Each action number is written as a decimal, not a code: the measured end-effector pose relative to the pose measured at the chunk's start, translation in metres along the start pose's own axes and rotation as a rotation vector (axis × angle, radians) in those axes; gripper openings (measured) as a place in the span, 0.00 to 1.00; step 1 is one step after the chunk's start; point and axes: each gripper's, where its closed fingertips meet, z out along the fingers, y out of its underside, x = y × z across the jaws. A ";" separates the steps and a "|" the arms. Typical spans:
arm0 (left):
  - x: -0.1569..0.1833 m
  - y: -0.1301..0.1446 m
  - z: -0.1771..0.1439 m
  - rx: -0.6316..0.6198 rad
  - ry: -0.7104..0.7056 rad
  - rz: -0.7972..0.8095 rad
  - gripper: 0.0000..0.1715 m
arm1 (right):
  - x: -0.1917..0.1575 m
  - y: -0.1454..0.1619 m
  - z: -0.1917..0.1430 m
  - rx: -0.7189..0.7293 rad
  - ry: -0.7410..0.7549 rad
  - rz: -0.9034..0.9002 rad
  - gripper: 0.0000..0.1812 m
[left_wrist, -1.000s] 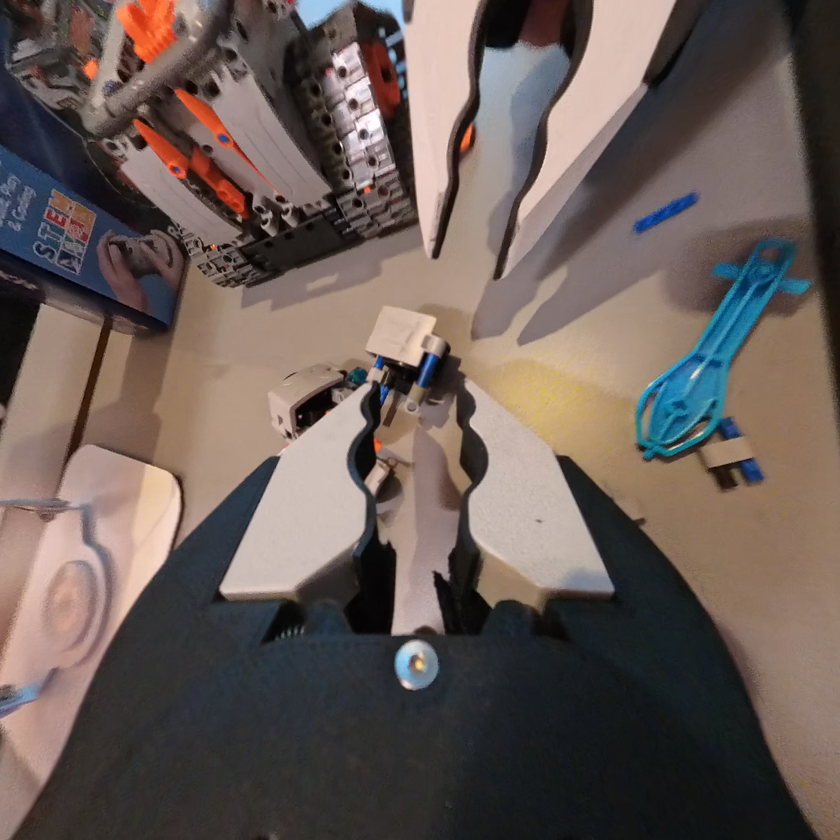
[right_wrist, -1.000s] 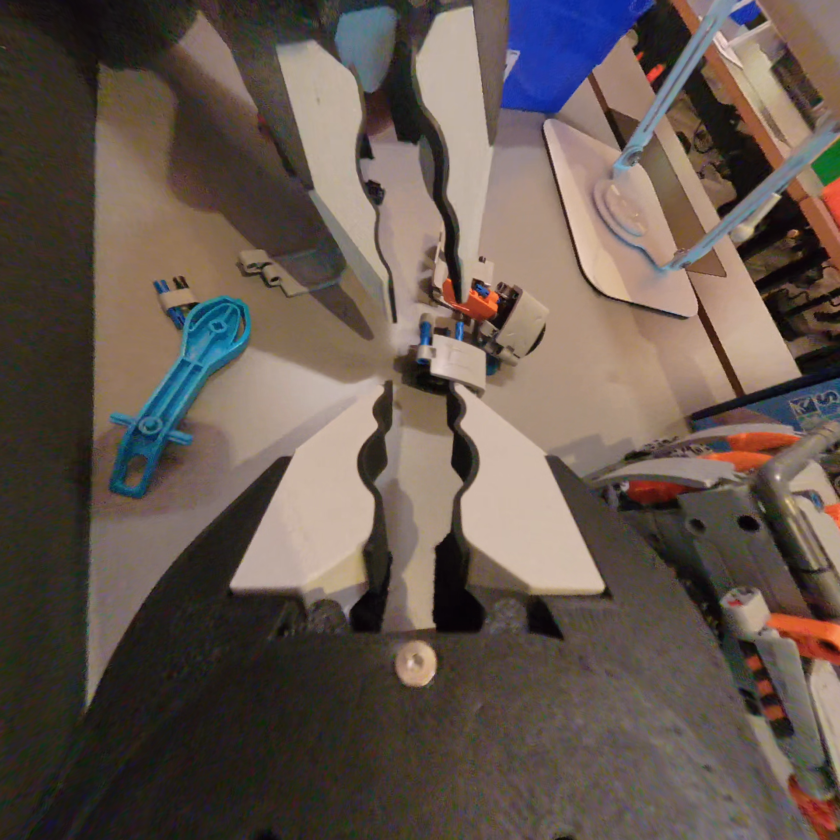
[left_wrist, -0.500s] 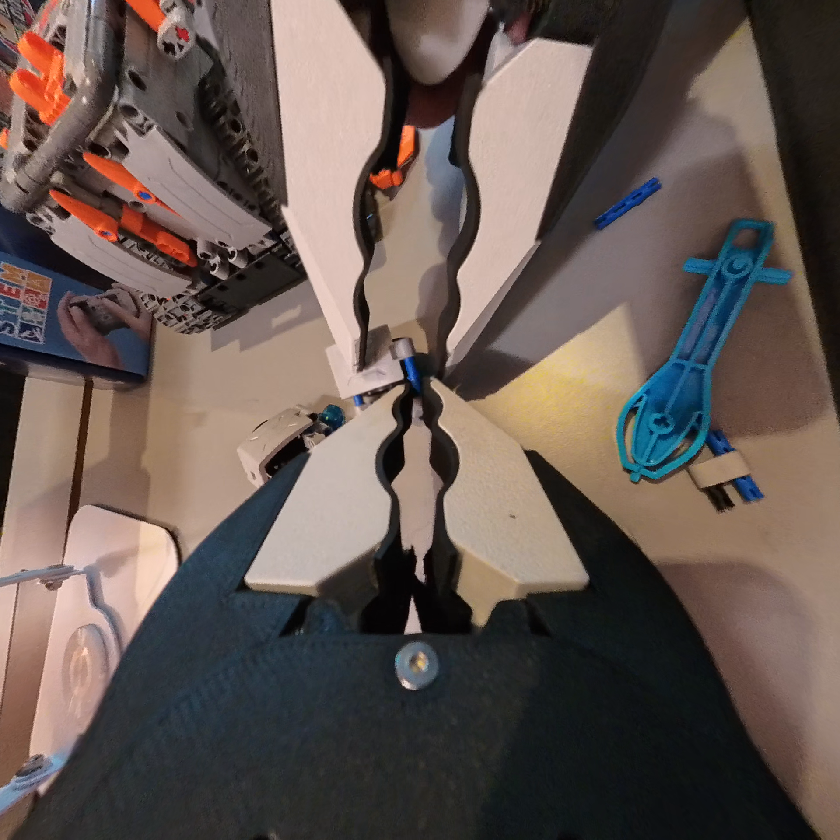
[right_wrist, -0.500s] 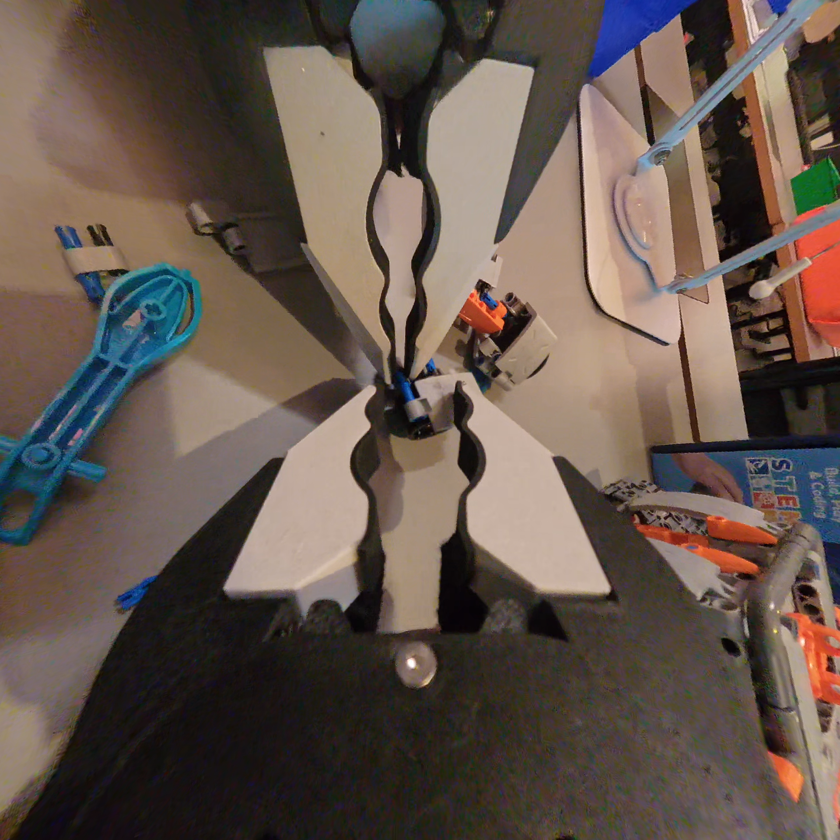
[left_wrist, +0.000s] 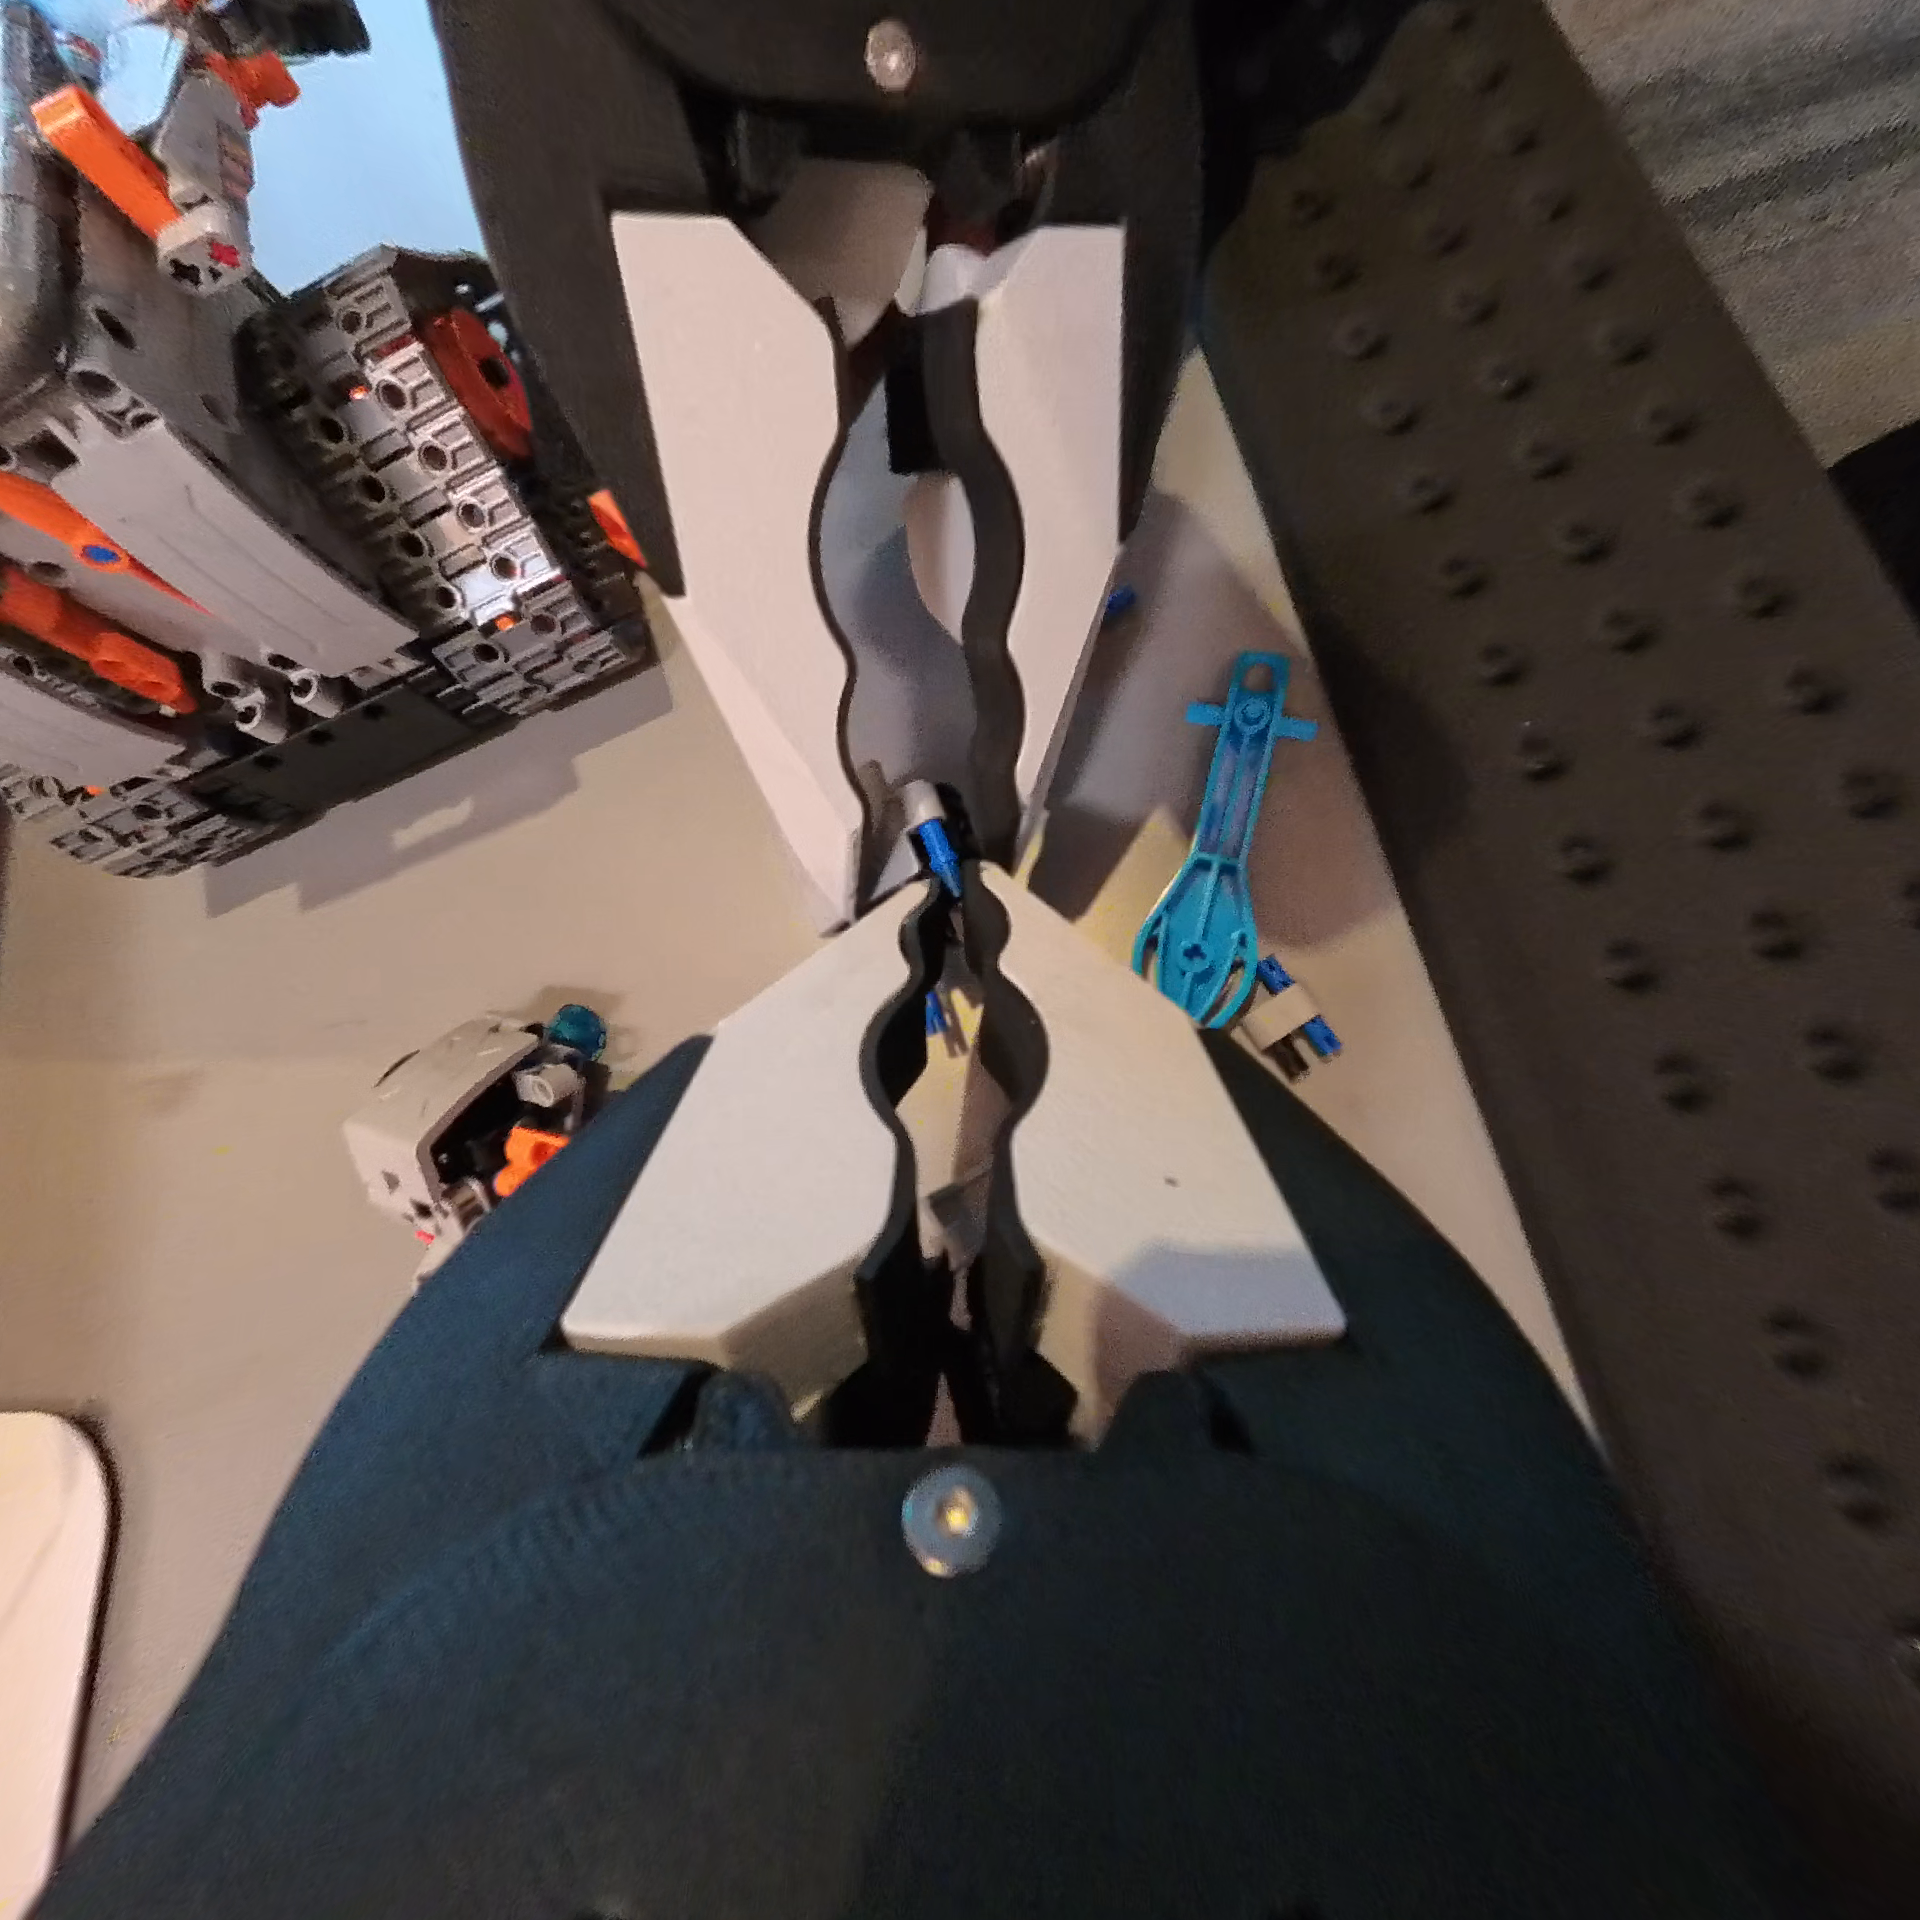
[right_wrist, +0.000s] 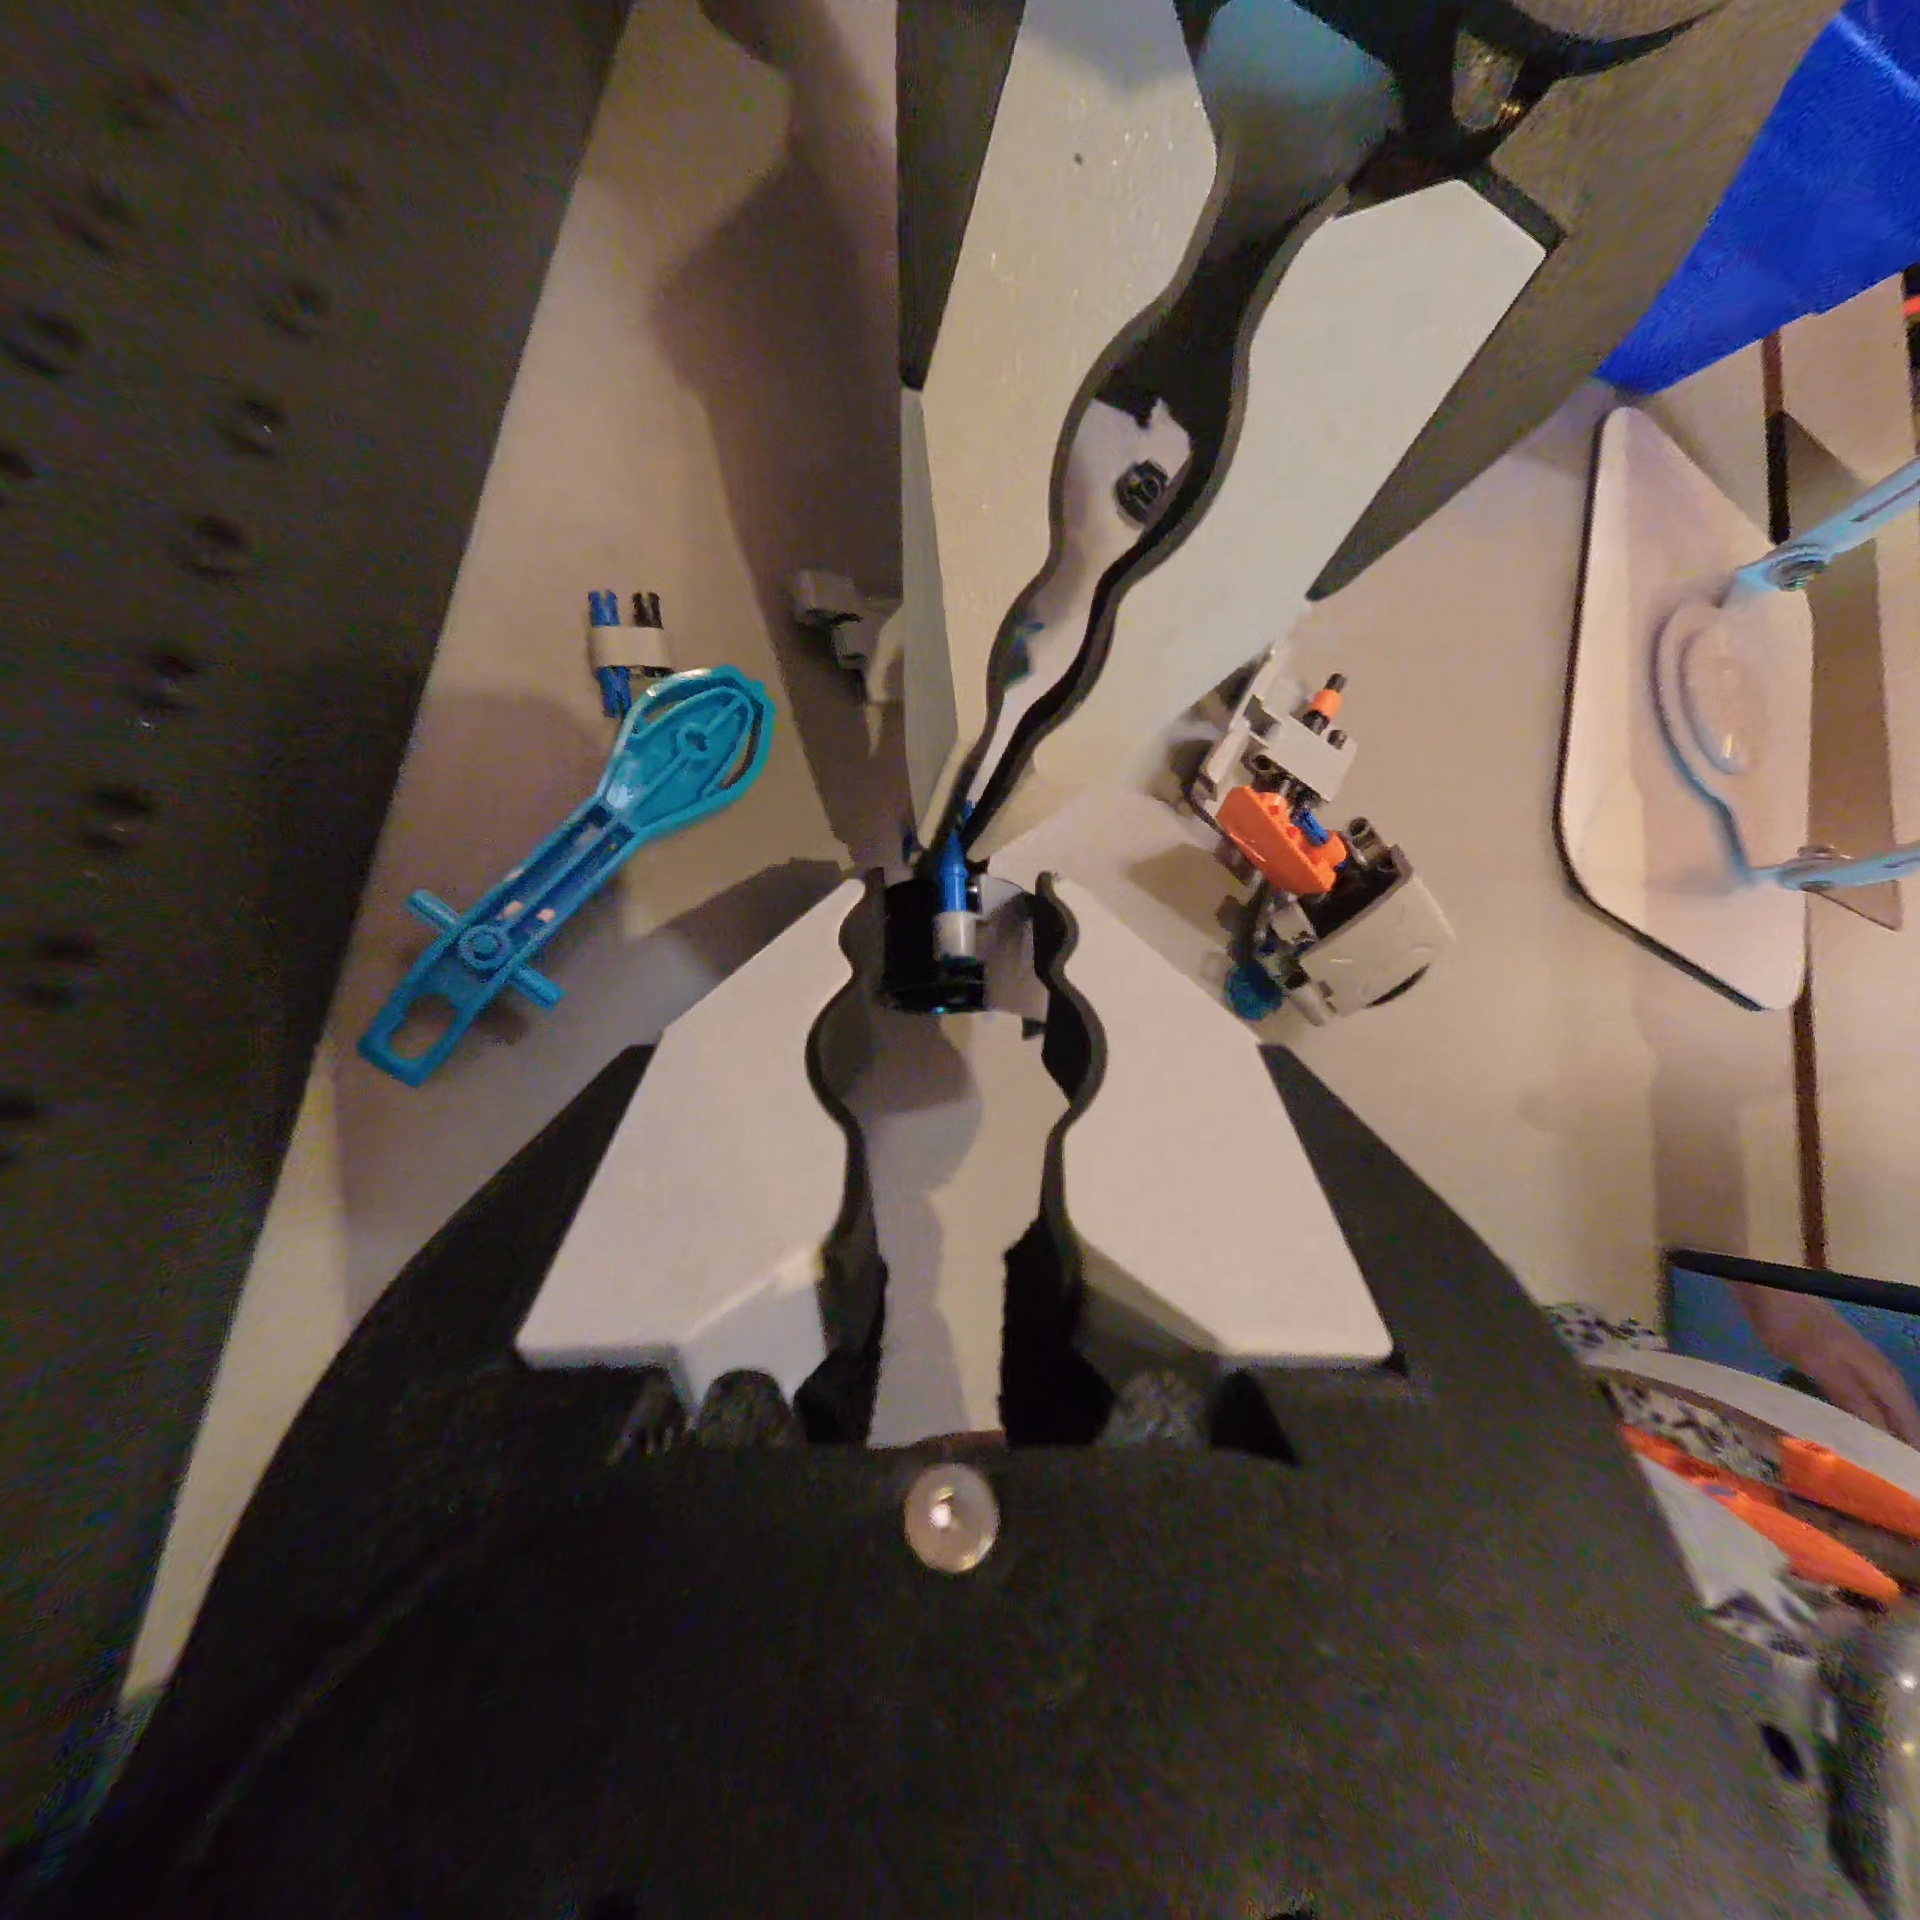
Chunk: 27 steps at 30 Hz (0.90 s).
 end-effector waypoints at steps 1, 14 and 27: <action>0.001 -0.001 0.000 0.009 0.011 -0.012 0.00 | -0.001 -0.001 -0.001 0.018 -0.025 0.037 0.14; -0.002 0.014 0.010 -0.065 -0.059 -0.023 0.20 | 0.006 0.000 -0.005 0.163 -0.123 0.379 0.07; -0.010 0.013 0.011 0.010 -0.083 -0.096 0.08 | 0.007 0.006 -0.017 0.157 -0.077 0.357 0.05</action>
